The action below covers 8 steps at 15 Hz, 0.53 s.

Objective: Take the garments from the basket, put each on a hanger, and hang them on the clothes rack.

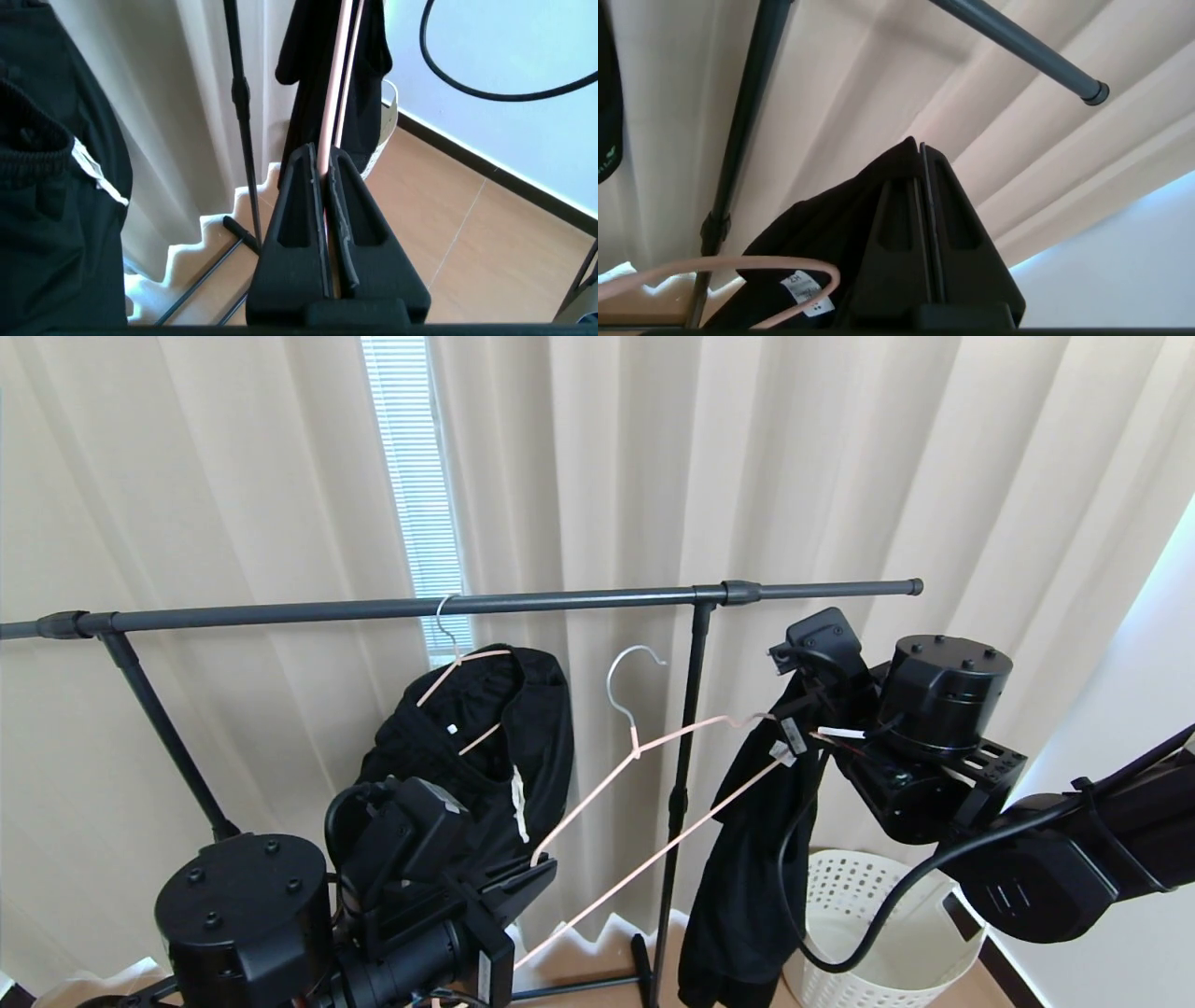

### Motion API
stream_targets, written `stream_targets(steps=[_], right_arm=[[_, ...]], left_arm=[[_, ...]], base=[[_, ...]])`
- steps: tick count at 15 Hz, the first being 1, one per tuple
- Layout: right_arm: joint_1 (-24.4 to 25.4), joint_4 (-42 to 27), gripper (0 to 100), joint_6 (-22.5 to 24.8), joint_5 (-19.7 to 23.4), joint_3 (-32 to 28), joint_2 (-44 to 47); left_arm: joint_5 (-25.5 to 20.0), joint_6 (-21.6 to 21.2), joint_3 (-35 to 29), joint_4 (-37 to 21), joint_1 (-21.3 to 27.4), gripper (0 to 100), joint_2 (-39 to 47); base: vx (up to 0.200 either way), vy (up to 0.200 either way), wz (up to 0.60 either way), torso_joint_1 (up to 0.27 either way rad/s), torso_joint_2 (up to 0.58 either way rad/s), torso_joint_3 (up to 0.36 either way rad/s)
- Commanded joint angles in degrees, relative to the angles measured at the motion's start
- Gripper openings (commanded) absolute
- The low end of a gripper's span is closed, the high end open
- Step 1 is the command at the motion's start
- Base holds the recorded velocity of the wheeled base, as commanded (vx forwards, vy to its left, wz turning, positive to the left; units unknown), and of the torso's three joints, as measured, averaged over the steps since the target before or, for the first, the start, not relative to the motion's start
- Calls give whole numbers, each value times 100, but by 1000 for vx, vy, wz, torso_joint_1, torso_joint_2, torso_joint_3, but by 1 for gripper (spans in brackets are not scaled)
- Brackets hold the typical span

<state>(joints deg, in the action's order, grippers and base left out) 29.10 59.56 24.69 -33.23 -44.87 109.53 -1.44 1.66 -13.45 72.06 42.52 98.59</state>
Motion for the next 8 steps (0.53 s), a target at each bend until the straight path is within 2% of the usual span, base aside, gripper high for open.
stream_targets(steps=[1,8], right_arm=[[70,3,0,1,1,23,-28],[254,20,0,1,-78,93,-72]], left_arm=[[3,10,-26,1,-16,0,3],[3,19,-35,98,2,0,82]], base=[[0,0,0,0,0,0],[0,0,0,0,0,0]])
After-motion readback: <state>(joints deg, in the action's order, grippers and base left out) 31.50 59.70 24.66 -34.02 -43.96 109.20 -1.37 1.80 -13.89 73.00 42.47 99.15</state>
